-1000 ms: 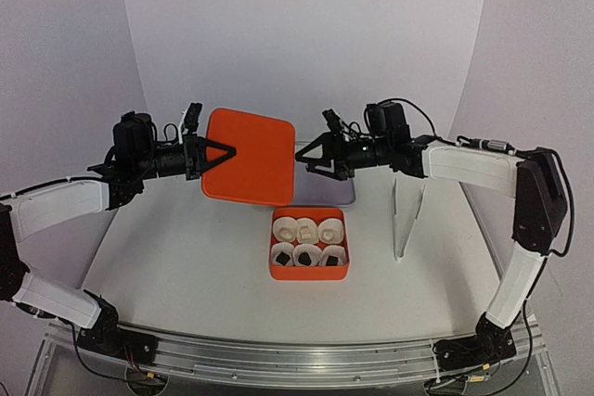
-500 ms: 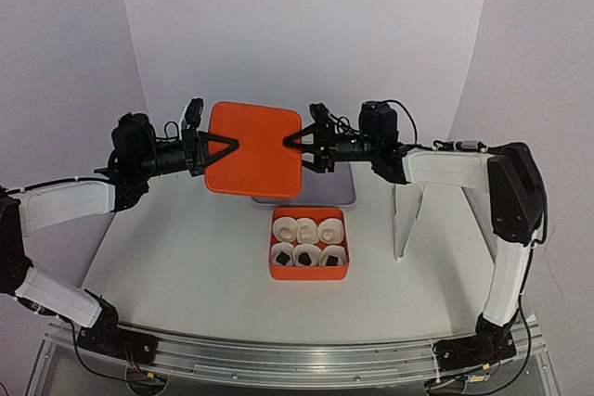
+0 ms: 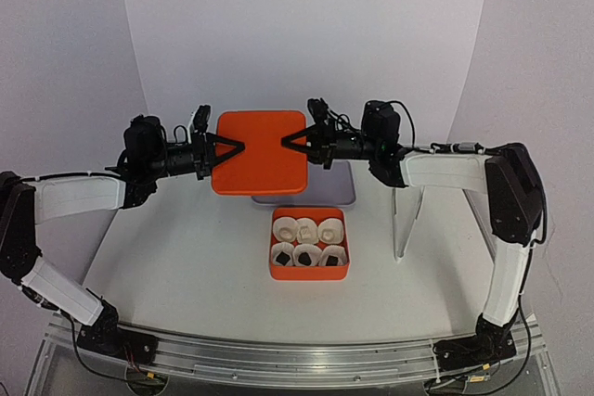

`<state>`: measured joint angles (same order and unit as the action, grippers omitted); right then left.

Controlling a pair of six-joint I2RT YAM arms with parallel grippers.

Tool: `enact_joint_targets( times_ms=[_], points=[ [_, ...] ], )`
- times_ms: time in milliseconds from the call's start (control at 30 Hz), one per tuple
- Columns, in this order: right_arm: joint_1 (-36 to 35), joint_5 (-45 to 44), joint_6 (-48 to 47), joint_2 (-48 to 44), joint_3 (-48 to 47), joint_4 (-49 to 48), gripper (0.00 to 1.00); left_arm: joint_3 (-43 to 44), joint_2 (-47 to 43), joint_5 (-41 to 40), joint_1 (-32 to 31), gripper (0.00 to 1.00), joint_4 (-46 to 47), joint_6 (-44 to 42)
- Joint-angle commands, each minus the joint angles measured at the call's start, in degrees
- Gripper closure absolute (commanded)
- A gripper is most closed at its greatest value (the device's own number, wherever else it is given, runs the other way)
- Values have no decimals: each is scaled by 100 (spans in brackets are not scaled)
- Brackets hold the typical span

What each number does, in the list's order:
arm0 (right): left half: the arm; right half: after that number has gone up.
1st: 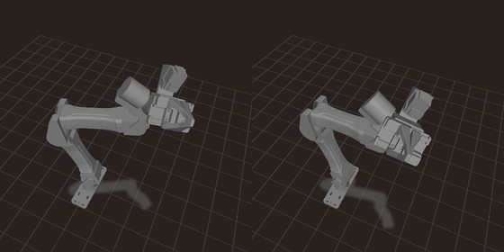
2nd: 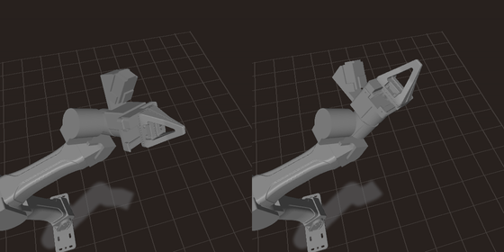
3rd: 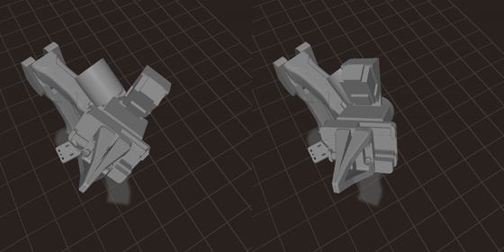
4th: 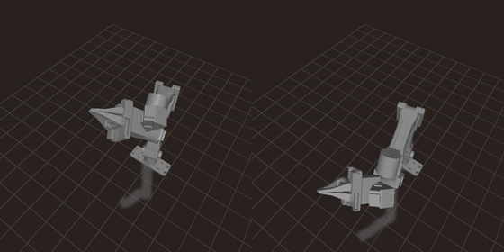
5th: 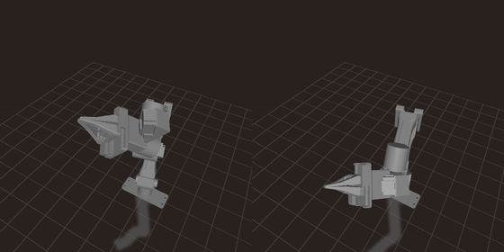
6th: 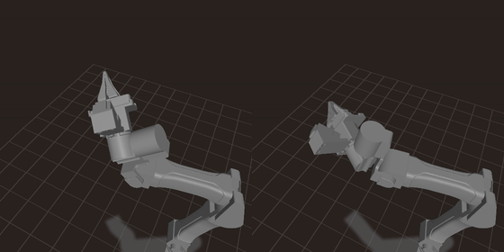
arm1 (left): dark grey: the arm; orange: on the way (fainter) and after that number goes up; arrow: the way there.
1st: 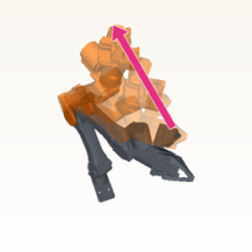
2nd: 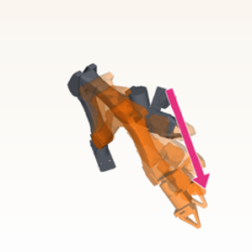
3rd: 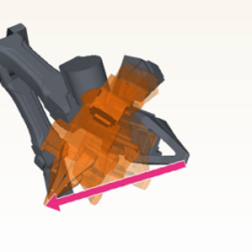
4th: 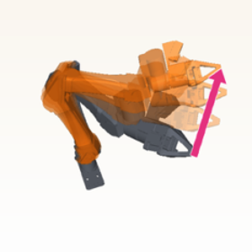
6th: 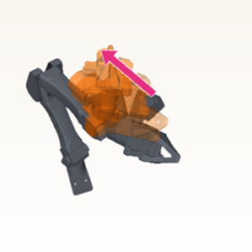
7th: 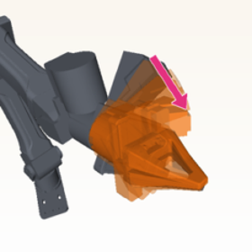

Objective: Pack the chocolate

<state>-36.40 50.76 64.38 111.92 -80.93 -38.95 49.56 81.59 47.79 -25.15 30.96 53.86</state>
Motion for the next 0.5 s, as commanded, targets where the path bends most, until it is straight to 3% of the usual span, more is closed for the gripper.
enact_joint_targets(
  times_ms=[0, 67, 100, 300, 467],
  points=[
    [-23, -87, 73, -465, 248, -264, 100, 330, -5, -131, -25, 20, -586, -359],
    [15, -107, 66, -589, 448, -254, 100, 346, -101, -382, -19, 2, -1135, -600],
    [58, -116, 66, -646, 556, -252, 100, 346, -182, -523, -17, 1, -1396, -716],
    [323, -111, 113, -1013, 1410, -102, 100, 380, -708, -1978, -17, 0, -3339, -1369],
    [414, -20, 32, -1189, 1973, 549, 100, 366, -727, -2331, -17, 0, -3960, -1475]
  ],
)
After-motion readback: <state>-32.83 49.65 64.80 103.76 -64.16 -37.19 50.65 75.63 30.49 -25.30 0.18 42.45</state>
